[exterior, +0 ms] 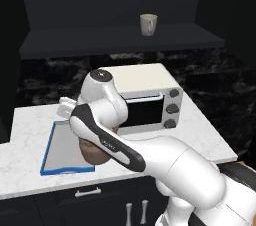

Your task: Pick the kettle from the counter and place it on the tray. Then pick the mug from the cabinet and place it on the tray. Then close the cabinet doors.

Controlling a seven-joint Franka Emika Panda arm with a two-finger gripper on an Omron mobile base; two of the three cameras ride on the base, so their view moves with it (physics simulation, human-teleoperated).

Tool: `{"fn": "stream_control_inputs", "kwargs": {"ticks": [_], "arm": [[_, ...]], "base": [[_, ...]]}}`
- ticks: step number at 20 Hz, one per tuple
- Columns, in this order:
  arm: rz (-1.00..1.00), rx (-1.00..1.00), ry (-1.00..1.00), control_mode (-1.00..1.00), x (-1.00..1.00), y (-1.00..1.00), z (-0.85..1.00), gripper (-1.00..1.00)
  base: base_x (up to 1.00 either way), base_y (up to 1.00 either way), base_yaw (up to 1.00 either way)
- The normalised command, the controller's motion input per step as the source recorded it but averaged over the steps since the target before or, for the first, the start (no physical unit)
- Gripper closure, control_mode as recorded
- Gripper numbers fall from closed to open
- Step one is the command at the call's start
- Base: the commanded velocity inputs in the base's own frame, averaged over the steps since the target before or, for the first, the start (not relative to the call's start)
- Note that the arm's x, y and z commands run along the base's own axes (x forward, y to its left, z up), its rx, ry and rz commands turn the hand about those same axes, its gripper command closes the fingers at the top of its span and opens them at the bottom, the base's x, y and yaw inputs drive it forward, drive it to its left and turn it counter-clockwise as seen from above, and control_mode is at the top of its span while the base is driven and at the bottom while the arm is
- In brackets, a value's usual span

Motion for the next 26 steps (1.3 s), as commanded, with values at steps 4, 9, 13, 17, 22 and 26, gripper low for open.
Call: {"fn": "stream_control_inputs", "kwargs": {"ticks": [4,9,13,17,22,26], "arm": [[0.44,-0.28,0.08,-1.00,0.18,0.39,-0.08,1.00],[0.49,-0.09,-0.01,-1.00,0.19,0.40,-0.04,1.00],[0.42,0.06,-0.20,-1.00,0.08,0.16,0.00,1.00],[0.14,0.28,-0.37,-1.00,0.02,0.00,-0.03,1.00],[0.00,0.25,-0.33,-1.00,0.15,0.00,-0.37,1.00],[0.00,0.13,-0.11,-1.00,0.21,0.00,-0.45,1.00]], "base": [[0.00,0.00,0.00],[0.00,0.00,0.00],[0.00,0.00,0.00],[0.00,0.00,0.00],[0.00,0.00,0.00],[0.00,0.00,0.00]]}}
